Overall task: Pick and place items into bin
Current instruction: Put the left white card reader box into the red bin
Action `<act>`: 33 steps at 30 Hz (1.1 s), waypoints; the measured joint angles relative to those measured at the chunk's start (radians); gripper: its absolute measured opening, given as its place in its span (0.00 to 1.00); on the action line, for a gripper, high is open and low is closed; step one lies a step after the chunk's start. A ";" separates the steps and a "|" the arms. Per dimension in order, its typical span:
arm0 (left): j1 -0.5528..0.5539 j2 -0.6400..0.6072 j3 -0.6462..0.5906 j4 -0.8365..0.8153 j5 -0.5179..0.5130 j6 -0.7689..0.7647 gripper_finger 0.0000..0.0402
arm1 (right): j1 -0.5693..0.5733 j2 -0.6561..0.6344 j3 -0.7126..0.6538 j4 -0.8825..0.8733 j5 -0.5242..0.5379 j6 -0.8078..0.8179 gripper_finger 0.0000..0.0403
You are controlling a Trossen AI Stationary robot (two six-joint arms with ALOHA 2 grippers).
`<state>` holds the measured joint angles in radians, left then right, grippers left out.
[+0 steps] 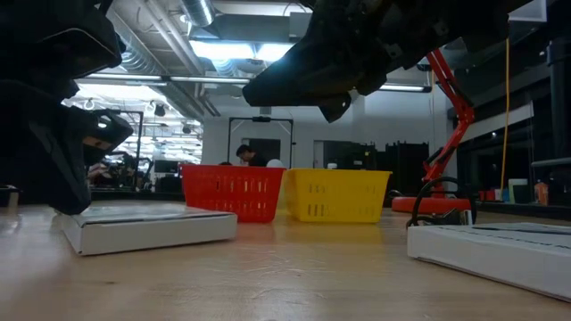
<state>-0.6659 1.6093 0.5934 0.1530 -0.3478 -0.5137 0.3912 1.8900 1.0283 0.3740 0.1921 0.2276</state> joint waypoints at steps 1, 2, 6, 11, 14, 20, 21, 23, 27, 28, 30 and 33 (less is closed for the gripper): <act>0.000 0.000 0.000 0.000 0.002 0.000 0.01 | 0.000 0.000 0.000 0.000 0.000 0.000 0.00; 0.000 0.000 0.000 -0.001 0.004 0.000 0.01 | 0.000 0.000 0.000 0.000 0.000 0.000 0.00; 0.000 0.000 0.000 -0.003 0.007 0.000 0.01 | 0.000 0.000 0.000 0.000 0.000 0.000 0.00; 0.000 0.000 0.000 -0.004 0.007 0.000 0.01 | 0.000 0.000 0.000 0.000 0.000 0.007 0.00; 0.000 0.000 0.000 -0.006 0.008 0.000 0.01 | 0.000 0.000 0.000 -0.001 0.000 0.075 0.00; 0.000 0.001 0.000 -0.006 0.008 0.002 0.01 | -0.001 0.000 0.000 -0.004 0.000 0.216 0.00; 0.000 0.001 0.000 -0.006 0.008 0.001 0.01 | -0.001 0.000 0.000 -0.005 0.000 0.249 0.01; 0.000 0.001 0.000 -0.007 0.008 0.003 0.01 | -0.001 0.000 0.000 -0.006 -0.001 0.307 0.03; 0.000 0.001 0.000 -0.007 0.008 0.003 0.01 | -0.001 0.000 0.000 -0.015 0.000 0.400 0.11; 0.000 0.001 -0.001 -0.007 0.008 0.003 0.01 | -0.001 0.000 0.000 -0.015 -0.001 0.413 0.14; 0.000 0.001 -0.001 -0.007 0.008 0.003 0.01 | -0.001 0.000 0.000 -0.015 -0.001 0.432 0.19; 0.000 0.002 -0.002 -0.007 0.008 0.003 0.01 | -0.001 0.000 0.000 -0.023 -0.001 0.478 0.27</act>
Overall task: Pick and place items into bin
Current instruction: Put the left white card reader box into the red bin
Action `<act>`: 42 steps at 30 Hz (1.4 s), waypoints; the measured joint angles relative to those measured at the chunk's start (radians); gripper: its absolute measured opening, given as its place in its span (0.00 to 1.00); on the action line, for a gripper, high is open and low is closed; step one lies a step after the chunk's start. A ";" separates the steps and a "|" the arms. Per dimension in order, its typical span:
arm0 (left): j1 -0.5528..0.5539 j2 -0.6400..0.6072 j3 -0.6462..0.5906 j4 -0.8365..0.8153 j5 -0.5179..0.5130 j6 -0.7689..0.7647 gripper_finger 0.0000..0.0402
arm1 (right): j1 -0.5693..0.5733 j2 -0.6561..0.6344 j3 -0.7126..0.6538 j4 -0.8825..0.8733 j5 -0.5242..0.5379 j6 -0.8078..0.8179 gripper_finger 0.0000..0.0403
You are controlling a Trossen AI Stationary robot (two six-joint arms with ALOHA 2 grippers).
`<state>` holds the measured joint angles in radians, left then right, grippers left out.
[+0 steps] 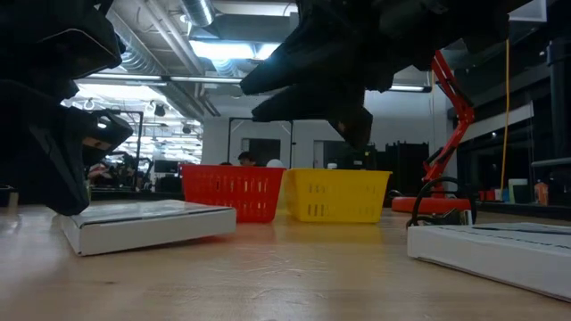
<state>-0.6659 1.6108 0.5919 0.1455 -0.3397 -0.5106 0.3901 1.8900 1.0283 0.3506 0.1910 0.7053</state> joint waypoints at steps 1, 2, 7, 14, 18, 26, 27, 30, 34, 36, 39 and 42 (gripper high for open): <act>0.000 0.000 0.000 0.000 0.000 0.000 0.01 | 0.000 0.000 0.000 -0.010 0.000 0.013 0.29; 0.000 0.000 0.000 0.000 0.000 0.000 0.01 | 0.000 0.000 0.000 -0.024 0.000 0.028 0.32; 0.000 0.000 0.000 -0.001 0.000 0.000 0.01 | 0.000 0.028 0.000 -0.038 0.001 0.107 0.40; 0.000 0.000 0.000 -0.006 -0.001 0.000 0.01 | -0.004 0.102 -0.001 -0.006 0.000 0.184 0.43; 0.000 0.000 0.000 -0.007 -0.002 0.000 0.01 | -0.004 0.106 0.000 0.012 0.001 0.184 0.43; 0.000 0.000 0.000 -0.010 -0.006 0.000 0.01 | -0.004 0.107 0.000 0.036 0.001 0.232 0.43; 0.000 0.000 0.000 -0.010 -0.006 0.000 0.01 | -0.004 0.107 0.000 0.033 0.001 0.248 0.43; 0.000 0.000 0.000 -0.010 -0.006 0.000 0.01 | -0.004 0.107 0.000 0.030 0.001 0.260 0.43; 0.000 0.000 0.000 -0.010 -0.006 0.000 0.01 | -0.004 0.119 0.000 0.041 0.002 0.287 0.43; 0.000 0.000 0.000 -0.011 -0.007 0.000 0.01 | -0.004 0.134 0.001 0.046 0.002 0.289 0.43; 0.000 0.000 0.000 -0.012 -0.008 0.000 0.01 | -0.004 0.154 0.001 0.050 0.001 0.311 0.43; 0.000 0.000 0.000 -0.013 -0.007 0.000 0.01 | -0.009 0.177 0.016 0.051 -0.008 0.311 0.43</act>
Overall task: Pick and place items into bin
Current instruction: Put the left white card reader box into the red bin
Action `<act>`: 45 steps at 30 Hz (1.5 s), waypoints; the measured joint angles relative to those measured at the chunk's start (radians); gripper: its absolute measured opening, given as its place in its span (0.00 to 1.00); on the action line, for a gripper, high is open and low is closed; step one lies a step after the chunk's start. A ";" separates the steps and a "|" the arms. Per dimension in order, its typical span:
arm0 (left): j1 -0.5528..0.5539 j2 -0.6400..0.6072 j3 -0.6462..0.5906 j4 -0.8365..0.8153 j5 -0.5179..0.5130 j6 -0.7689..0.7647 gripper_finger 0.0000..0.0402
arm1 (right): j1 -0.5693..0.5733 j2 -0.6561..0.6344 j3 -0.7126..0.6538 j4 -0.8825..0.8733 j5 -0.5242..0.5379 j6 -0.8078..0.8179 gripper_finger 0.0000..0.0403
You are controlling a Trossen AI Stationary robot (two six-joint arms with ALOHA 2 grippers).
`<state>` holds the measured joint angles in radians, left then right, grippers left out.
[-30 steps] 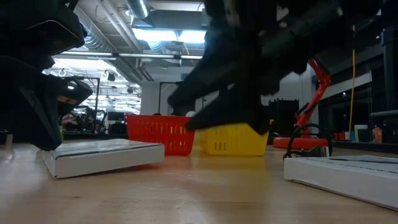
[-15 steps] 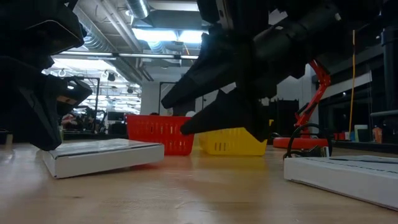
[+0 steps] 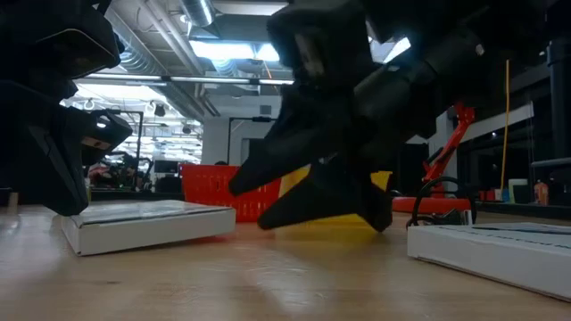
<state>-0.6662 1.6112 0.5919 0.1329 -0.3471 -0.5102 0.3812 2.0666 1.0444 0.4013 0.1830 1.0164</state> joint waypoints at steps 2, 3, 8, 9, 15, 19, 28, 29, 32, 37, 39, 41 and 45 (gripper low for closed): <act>0.000 0.000 0.000 0.000 -0.001 0.006 0.01 | -0.007 0.021 0.027 0.004 -0.020 -0.003 0.43; 0.000 0.000 0.000 0.000 0.000 0.009 0.01 | -0.011 0.028 0.040 0.003 -0.039 -0.005 0.43; -0.002 -0.001 0.000 0.000 0.004 0.011 0.01 | -0.030 0.080 0.116 -0.015 -0.102 -0.072 0.43; -0.002 -0.001 0.000 -0.001 0.010 0.011 0.01 | -0.032 0.088 0.131 -0.028 -0.113 -0.085 0.43; -0.002 -0.001 0.000 -0.001 0.014 0.011 0.01 | -0.038 0.095 0.163 -0.084 -0.131 -0.101 0.43; -0.002 -0.001 0.000 0.000 0.015 0.011 0.01 | -0.038 0.095 0.163 -0.091 -0.132 -0.106 0.43; 0.000 0.000 0.000 0.000 0.019 0.010 0.01 | -0.055 0.096 0.164 -0.097 -0.140 -0.133 0.43; 0.000 0.000 0.000 0.000 0.019 0.011 0.01 | -0.059 0.096 0.164 -0.098 -0.141 -0.132 0.43; 0.000 0.000 0.000 0.000 0.019 0.010 0.01 | -0.070 0.096 0.164 -0.101 -0.176 -0.132 0.43; 0.001 0.000 0.000 0.000 0.020 0.009 0.01 | -0.086 0.084 0.167 -0.157 -0.234 -0.109 0.43; 0.001 0.000 0.000 0.000 0.020 0.007 0.01 | -0.086 0.078 0.165 -0.178 -0.229 -0.113 0.43; 0.001 0.000 0.000 0.000 0.021 0.007 0.01 | -0.085 0.072 0.164 -0.185 -0.219 -0.123 0.43; 0.001 0.000 0.000 0.000 0.022 0.007 0.01 | -0.085 0.068 0.163 -0.198 -0.211 -0.128 0.43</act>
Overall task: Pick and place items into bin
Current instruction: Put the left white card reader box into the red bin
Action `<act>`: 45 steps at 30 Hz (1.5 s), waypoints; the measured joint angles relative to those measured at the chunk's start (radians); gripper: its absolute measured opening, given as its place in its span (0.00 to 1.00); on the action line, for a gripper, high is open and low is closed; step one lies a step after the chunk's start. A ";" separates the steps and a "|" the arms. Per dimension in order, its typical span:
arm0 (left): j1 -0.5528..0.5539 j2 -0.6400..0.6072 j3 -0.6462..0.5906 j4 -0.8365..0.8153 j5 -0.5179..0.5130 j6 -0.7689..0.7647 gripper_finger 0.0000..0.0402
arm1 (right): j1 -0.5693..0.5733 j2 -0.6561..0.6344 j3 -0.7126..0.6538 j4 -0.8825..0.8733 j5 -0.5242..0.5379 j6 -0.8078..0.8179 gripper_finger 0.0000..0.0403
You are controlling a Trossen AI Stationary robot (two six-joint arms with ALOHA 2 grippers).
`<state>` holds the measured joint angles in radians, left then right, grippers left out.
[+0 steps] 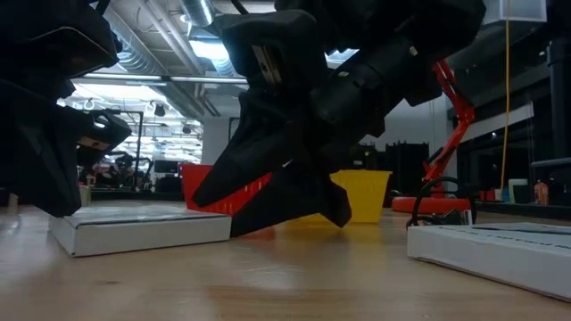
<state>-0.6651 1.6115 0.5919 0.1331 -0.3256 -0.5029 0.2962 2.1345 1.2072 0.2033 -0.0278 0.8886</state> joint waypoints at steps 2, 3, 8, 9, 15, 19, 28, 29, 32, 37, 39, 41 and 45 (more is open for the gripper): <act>0.000 0.000 0.000 0.000 0.001 0.000 0.01 | -0.001 -0.001 0.000 -0.008 0.002 0.000 0.43; 0.000 0.000 0.000 0.000 0.001 0.000 0.01 | -0.001 -0.001 0.000 -0.012 0.002 0.000 0.43; 0.000 0.000 0.000 0.003 0.002 0.015 0.01 | 0.000 -0.005 0.000 -0.020 0.026 -0.021 0.43; -0.001 0.000 0.000 0.004 0.002 0.016 0.01 | 0.000 -0.005 0.000 -0.022 0.026 -0.026 0.43; -0.002 0.000 0.000 0.005 0.003 0.038 0.00 | -0.001 -0.014 -0.002 -0.029 0.035 -0.057 0.43; -0.003 -0.009 -0.001 0.014 0.008 0.068 0.00 | -0.001 -0.016 -0.002 -0.031 0.055 -0.061 0.43; -0.023 -0.020 -0.003 0.008 -0.015 0.072 0.00 | -0.001 -0.018 -0.002 -0.034 0.061 -0.063 0.43; -0.023 -0.020 -0.003 0.008 -0.017 0.072 0.00 | -0.001 -0.018 -0.002 -0.033 0.061 -0.063 0.43; -0.023 -0.021 -0.003 0.013 -0.021 0.074 0.00 | -0.001 -0.018 -0.002 -0.033 0.061 -0.063 0.43; -0.023 -0.021 -0.003 0.018 -0.044 0.098 0.00 | -0.001 -0.018 -0.002 -0.032 0.061 -0.064 0.43; -0.022 -0.022 -0.003 0.019 -0.029 0.096 0.00 | -0.001 -0.018 -0.002 -0.032 0.061 -0.064 0.43; -0.022 -0.022 -0.002 0.020 -0.018 0.096 0.00 | -0.001 -0.018 -0.002 -0.031 0.061 -0.067 0.43; -0.022 -0.023 -0.002 0.020 0.003 0.088 0.00 | -0.001 -0.018 -0.002 -0.031 0.061 -0.069 0.43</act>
<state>-0.6872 1.5887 0.5903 0.1532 -0.3226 -0.4146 0.2951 2.1166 1.2053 0.1722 0.0334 0.8196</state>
